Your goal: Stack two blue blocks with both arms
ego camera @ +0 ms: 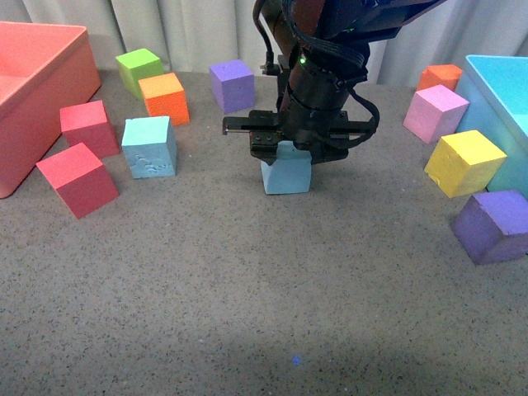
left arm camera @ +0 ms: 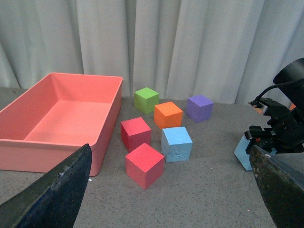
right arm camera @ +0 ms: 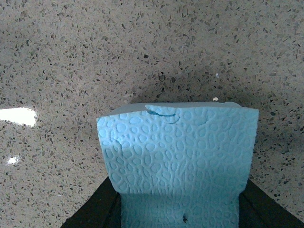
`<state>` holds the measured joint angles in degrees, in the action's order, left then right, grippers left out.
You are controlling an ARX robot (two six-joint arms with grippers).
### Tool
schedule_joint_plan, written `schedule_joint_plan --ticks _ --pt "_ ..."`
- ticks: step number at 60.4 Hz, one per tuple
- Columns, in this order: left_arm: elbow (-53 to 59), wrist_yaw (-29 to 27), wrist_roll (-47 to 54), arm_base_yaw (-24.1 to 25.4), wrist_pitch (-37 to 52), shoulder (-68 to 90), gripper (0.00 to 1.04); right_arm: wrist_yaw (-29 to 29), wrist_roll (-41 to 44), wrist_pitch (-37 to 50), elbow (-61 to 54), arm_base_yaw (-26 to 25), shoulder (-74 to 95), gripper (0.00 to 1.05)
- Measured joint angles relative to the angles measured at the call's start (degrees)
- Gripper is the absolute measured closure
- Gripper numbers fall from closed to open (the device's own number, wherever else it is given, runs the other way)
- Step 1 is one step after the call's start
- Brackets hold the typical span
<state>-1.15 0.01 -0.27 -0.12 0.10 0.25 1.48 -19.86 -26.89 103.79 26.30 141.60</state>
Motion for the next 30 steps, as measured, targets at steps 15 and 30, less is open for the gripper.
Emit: schedule_joint_plan --ticks 15,30 --pt "0.0 -0.02 0.0 0.0 0.0 0.0 0.07 -0.26 -1.01 1.22 -0.98 -0.2 -0.79 0.13" --pt "0.0 -0.02 0.0 0.0 0.0 0.0 0.07 0.85 0.61 8.74 -7.76 -0.28 -8.15 0.1"
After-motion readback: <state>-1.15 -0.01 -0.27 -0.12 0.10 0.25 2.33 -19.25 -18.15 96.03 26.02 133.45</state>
